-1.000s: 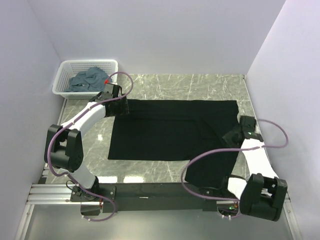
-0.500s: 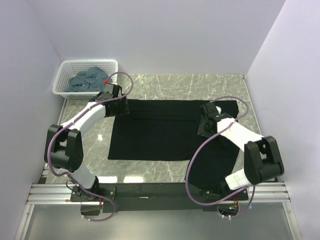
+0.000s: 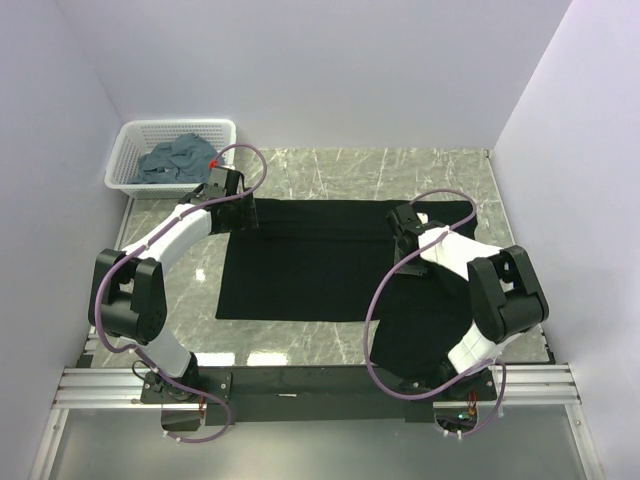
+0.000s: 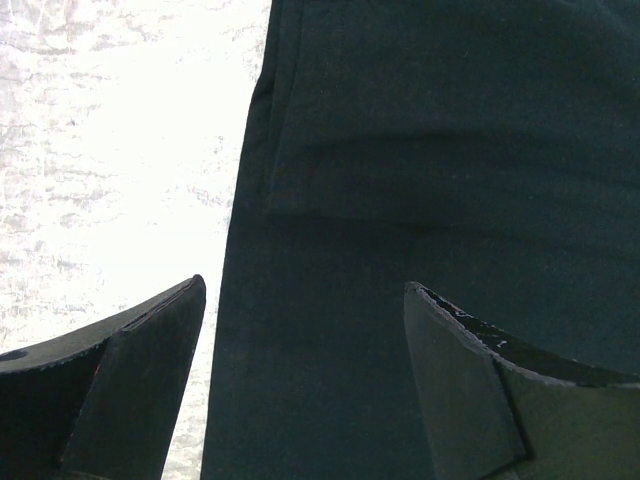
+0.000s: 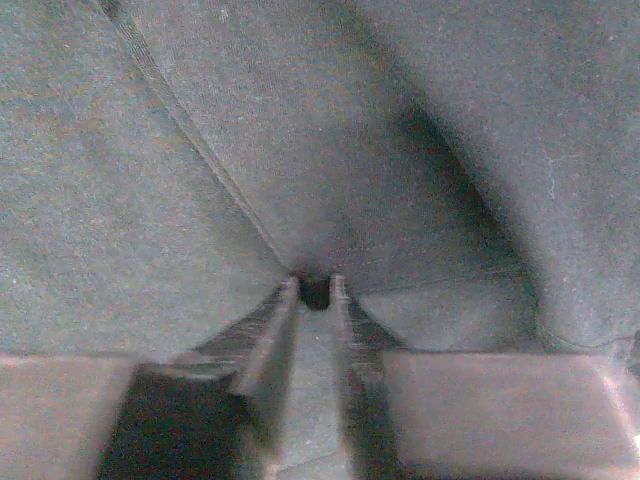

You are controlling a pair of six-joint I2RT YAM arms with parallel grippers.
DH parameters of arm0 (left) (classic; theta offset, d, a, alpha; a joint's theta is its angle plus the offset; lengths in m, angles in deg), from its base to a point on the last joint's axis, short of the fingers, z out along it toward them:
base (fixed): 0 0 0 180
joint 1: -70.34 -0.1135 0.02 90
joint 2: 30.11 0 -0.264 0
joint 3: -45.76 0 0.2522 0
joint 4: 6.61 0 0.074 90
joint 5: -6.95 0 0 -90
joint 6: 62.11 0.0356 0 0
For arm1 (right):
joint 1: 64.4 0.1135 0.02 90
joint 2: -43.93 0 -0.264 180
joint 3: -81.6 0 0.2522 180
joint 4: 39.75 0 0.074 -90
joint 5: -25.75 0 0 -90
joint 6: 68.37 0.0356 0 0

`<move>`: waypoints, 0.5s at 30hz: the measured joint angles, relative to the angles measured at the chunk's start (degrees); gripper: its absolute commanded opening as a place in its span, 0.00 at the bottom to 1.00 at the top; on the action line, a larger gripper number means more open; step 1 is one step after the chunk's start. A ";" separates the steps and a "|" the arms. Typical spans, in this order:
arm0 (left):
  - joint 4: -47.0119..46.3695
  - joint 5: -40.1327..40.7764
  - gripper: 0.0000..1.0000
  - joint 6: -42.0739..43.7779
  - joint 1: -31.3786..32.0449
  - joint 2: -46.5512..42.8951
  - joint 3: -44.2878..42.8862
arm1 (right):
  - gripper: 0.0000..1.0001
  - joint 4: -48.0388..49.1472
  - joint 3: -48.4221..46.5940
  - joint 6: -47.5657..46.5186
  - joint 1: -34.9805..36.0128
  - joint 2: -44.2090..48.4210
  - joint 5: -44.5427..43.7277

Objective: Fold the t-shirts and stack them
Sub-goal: Fold the tshirt

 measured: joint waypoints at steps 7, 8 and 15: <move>0.02 0.00 0.86 0.00 0.00 0.02 0.00 | 0.01 -0.24 -0.11 -0.68 0.26 -0.20 -0.42; 0.02 0.00 0.86 0.00 0.00 0.02 0.00 | 0.01 -0.52 -0.15 -0.61 0.31 -0.11 -0.39; 0.02 0.02 0.86 0.02 0.00 0.37 -0.02 | 0.01 -5.88 -2.84 0.13 0.87 2.16 0.20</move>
